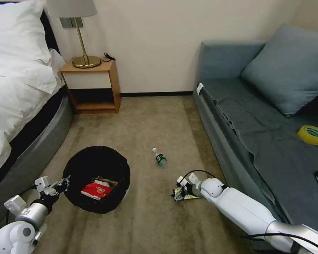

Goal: Pick up the trash bin, then pick up the garbage on the floor and place it into the trash bin.

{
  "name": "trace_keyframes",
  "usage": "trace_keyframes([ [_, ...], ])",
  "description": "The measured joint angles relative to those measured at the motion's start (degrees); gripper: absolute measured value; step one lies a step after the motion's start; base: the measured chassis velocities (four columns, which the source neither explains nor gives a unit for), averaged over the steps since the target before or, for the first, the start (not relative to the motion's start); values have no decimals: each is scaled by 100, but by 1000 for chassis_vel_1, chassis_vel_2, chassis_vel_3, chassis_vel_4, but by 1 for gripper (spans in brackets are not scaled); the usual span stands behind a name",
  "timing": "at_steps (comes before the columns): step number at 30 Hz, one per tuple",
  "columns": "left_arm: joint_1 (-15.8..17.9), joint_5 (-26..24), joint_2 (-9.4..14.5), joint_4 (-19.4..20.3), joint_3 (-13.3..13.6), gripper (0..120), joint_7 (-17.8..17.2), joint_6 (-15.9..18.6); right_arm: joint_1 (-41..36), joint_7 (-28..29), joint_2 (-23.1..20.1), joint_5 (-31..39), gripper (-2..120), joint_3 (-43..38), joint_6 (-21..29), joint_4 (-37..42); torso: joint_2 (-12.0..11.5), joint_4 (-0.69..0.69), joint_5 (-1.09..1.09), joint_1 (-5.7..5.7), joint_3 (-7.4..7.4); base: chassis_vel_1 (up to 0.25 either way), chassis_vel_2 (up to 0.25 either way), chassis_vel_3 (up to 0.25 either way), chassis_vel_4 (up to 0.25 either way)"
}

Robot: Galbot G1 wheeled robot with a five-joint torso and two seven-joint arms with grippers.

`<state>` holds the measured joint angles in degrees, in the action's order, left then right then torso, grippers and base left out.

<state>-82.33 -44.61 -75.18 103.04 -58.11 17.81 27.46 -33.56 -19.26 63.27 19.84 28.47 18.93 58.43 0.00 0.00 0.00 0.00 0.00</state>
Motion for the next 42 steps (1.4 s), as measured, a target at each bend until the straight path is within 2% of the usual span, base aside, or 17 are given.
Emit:
trace_keyframes([
  [12, -34, 6, 2, -29, -80, 4, 27, -11, -94, 12, 431, -762, 100, -119, -231, -355, 0, 1, -1, 0, 0, 0, 0, 0, 0],
  [18, -69, 4, 5, -81, -162, 4, 64, -54, -173, 52, 288, -904, 100, -298, -236, -363, 0, 1, -1, 0, 0, 0, 0, 0, 0],
  [26, -67, 7, -12, -93, -126, 4, 70, -70, -264, 72, 56, -1061, 100, -519, -319, -356, 0, -1, -1, 0, 0, 0, 0, 0, 0],
  [42, -85, 35, -17, -98, -113, 4, 101, -78, -332, 134, 424, -1193, 100, -753, -593, -852, 1, -1, -3, -1, -1, 0, 0, 0, 0],
])
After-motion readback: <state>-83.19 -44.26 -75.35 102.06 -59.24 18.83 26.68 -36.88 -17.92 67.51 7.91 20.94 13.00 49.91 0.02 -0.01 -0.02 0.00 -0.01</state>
